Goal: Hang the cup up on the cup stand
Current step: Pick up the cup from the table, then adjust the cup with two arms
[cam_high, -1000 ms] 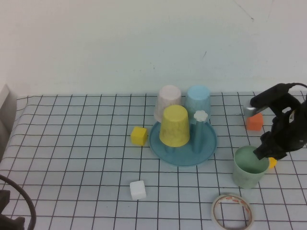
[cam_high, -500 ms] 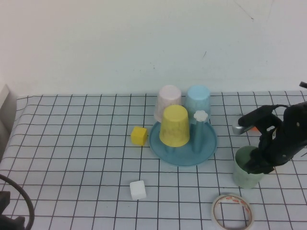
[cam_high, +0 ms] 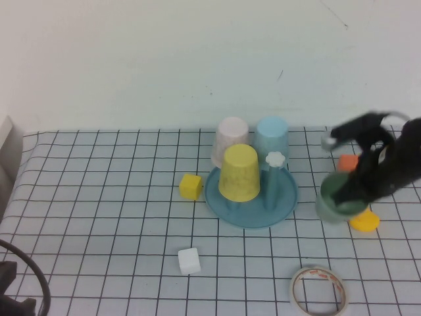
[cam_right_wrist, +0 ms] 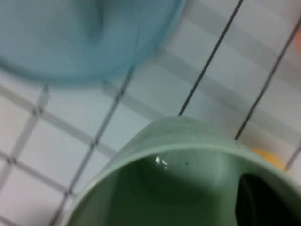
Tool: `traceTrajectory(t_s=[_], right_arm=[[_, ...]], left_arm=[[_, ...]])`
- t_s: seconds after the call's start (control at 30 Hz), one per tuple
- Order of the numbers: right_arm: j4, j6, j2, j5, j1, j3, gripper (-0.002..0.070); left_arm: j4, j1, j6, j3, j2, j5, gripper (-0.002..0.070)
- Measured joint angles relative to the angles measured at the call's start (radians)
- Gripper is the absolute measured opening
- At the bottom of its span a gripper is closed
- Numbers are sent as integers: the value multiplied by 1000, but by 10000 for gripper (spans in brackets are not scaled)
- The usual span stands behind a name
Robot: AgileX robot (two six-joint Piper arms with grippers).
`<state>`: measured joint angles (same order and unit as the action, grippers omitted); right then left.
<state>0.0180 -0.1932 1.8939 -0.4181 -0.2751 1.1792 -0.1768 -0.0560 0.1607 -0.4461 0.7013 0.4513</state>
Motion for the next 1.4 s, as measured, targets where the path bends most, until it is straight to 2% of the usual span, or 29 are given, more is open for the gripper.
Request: traceTrajectory(t_s=[0.1,0.23,0.57,0.73,0.83,0.97,1.13,1.27,1.4], right_arm=[[-4,0,-109,53,0,0,25],[-57,0,-276,172,0,1,25],[-231,0,-483,327,-11,1,24],[-235,4,-493,386,-101,1,24],[-235,6,-494,457,-184,1,24],[-235,6,-494,551,-306,1,24],[-235,40,-494,626,-438,-4,24],[-235,141,-501,745,-513,-78,23],[-230,315,-504,948,-544,-239,23]], left_arm=[[19,0,52,-12,0,-18,-1],[49,0,86,-16,0,-133,-1],[53,0,96,-16,0,-574,-1],[102,0,96,-17,0,-776,-1],[208,0,46,-19,0,-816,-1],[436,0,-184,-19,0,-822,-1],[815,0,-561,-19,0,-894,-1],[1108,0,-900,-19,0,-1047,-1],[1259,0,-1276,-19,0,-1144,-1]])
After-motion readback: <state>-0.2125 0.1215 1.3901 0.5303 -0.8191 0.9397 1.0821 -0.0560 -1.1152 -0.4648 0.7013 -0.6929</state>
